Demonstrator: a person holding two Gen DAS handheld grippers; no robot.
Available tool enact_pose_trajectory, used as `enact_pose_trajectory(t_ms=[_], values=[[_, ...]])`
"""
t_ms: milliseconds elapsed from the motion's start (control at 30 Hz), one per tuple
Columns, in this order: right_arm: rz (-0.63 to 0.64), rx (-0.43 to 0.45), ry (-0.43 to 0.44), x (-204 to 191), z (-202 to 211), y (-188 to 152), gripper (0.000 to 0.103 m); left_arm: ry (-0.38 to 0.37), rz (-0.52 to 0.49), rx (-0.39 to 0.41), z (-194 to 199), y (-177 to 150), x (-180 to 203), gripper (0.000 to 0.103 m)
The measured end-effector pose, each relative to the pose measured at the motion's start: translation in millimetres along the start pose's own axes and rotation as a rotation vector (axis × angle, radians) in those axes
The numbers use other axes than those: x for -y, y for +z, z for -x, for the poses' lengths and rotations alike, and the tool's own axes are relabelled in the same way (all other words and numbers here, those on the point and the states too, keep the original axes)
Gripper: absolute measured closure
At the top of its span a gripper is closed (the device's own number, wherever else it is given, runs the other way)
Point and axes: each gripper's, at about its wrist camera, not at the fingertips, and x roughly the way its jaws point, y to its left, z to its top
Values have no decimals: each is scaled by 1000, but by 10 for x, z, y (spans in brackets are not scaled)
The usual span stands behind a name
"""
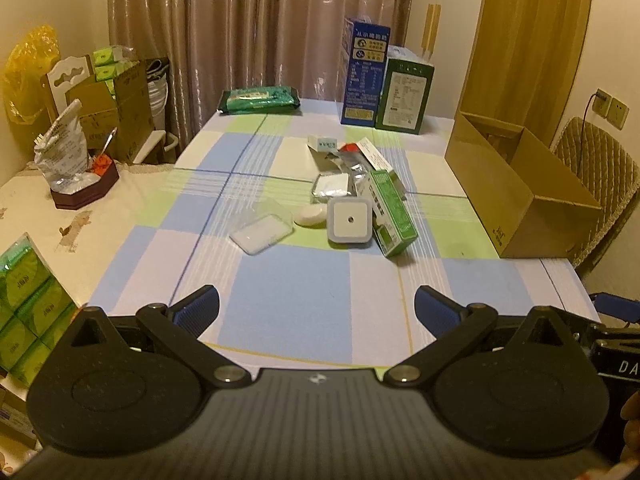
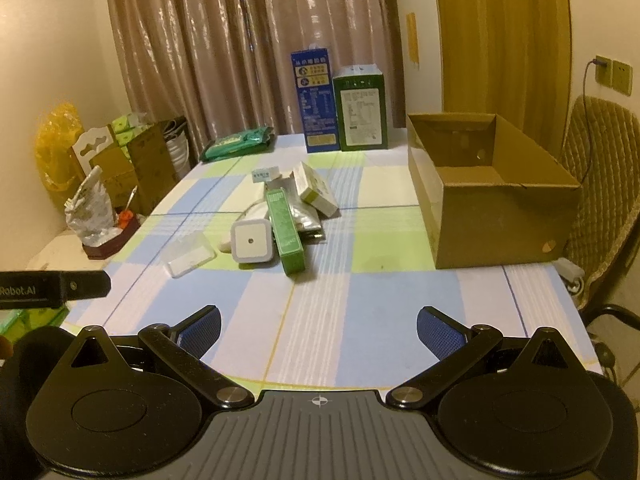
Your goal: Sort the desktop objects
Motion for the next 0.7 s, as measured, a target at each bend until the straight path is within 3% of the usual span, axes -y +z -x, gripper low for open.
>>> enact_pose_trajectory(t_ms=[200, 500, 700], values=[[7, 6, -8, -1, -37, 45, 2, -9, 8, 22, 19, 124, -58, 1], [85, 28, 19, -76, -131, 179, 2, -79, -35, 79, -110, 431, -198, 1], [153, 29, 50, -160, -349, 332, 2, -78, -87, 52, -326, 596, -321, 1]])
